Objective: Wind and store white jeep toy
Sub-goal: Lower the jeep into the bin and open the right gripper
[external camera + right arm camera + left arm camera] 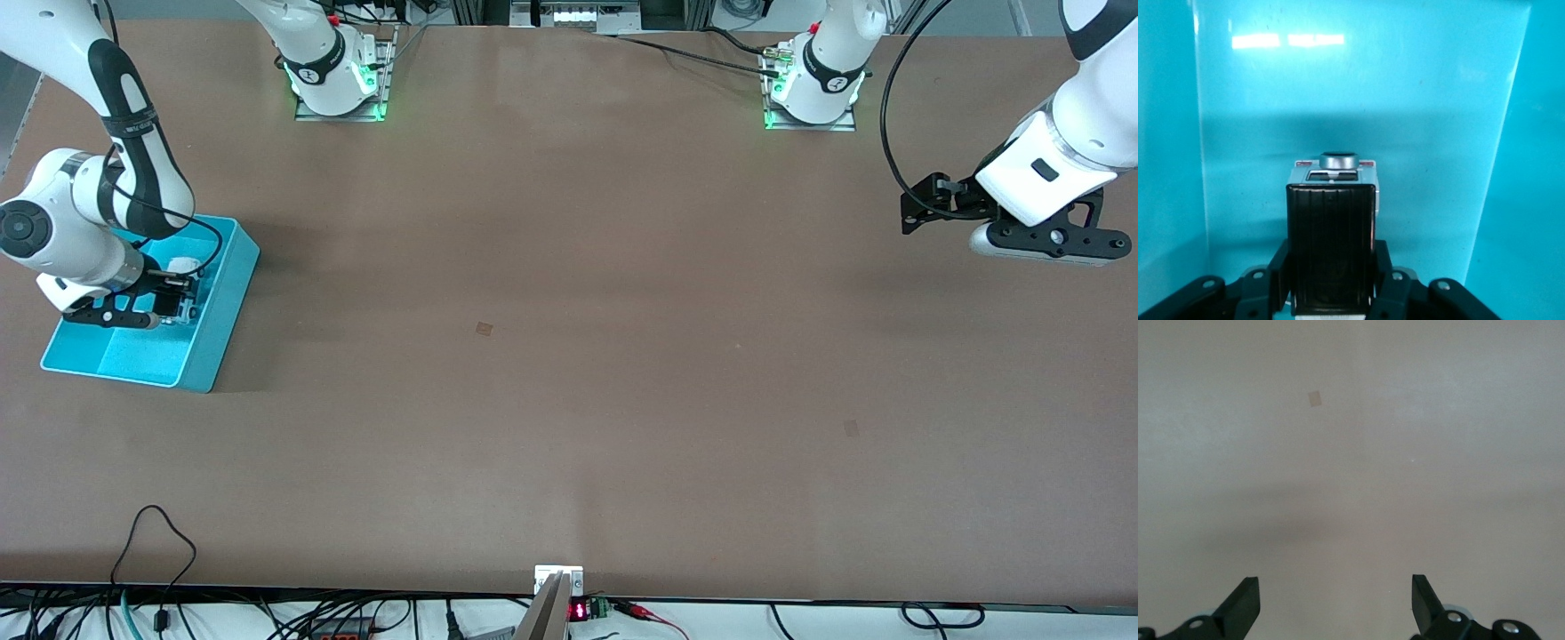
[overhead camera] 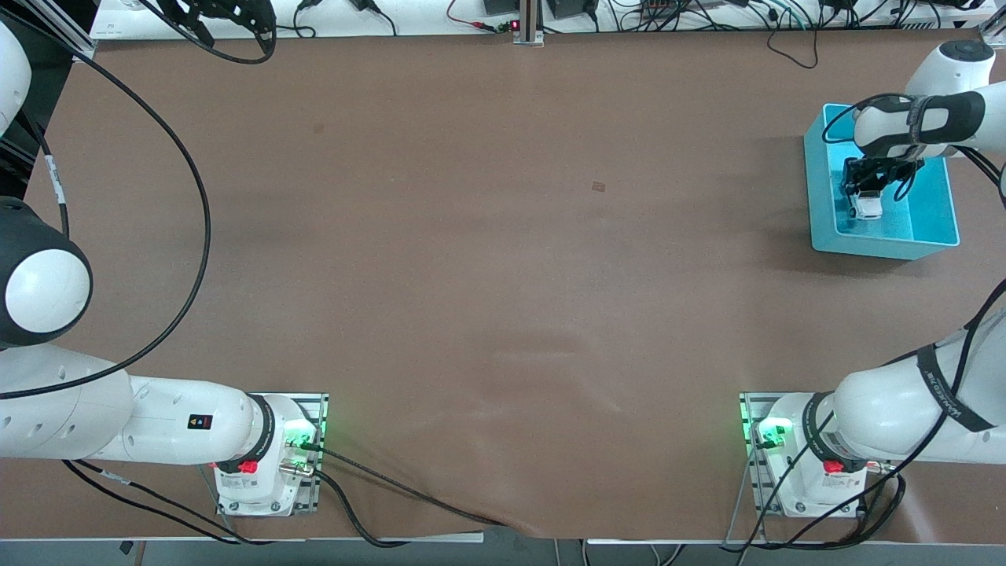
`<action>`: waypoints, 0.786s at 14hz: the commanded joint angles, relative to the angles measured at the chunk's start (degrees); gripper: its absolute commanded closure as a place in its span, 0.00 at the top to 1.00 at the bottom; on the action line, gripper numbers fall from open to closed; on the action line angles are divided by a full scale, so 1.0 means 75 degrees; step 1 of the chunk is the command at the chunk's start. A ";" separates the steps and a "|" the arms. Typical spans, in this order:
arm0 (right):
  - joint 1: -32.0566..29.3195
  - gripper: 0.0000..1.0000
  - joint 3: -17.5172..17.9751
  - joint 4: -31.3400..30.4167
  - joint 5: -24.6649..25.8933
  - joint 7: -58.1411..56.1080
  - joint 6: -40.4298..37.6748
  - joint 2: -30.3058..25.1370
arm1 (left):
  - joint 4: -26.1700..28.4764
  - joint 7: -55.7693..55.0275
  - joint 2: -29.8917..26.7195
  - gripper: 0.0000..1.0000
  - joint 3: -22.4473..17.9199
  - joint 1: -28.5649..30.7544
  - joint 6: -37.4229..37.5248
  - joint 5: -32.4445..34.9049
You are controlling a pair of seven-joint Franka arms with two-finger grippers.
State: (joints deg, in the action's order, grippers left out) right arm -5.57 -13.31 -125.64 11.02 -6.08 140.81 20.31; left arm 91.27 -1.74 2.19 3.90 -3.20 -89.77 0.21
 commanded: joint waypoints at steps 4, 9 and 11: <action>-0.0101 0.81 0.0111 -0.0111 0.0053 0.0120 -0.0024 -0.0223 | -0.0134 -0.0002 -0.0011 1.00 0.0031 -0.0007 0.0146 0.0171; 0.0050 1.00 0.0262 0.0134 0.0054 0.0026 -0.0304 -0.0830 | -0.0134 -0.0002 -0.0011 1.00 0.0031 -0.0007 0.0157 0.0171; 0.0284 1.00 0.0263 0.0182 0.0054 0.0003 -0.0341 -0.1206 | -0.0134 -0.0002 -0.0011 1.00 0.0019 -0.0007 0.0146 0.0183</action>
State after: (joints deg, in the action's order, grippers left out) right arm -4.92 -11.72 -123.99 11.02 -5.99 140.13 15.20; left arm 91.24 -1.74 2.19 3.91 -3.18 -89.75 0.21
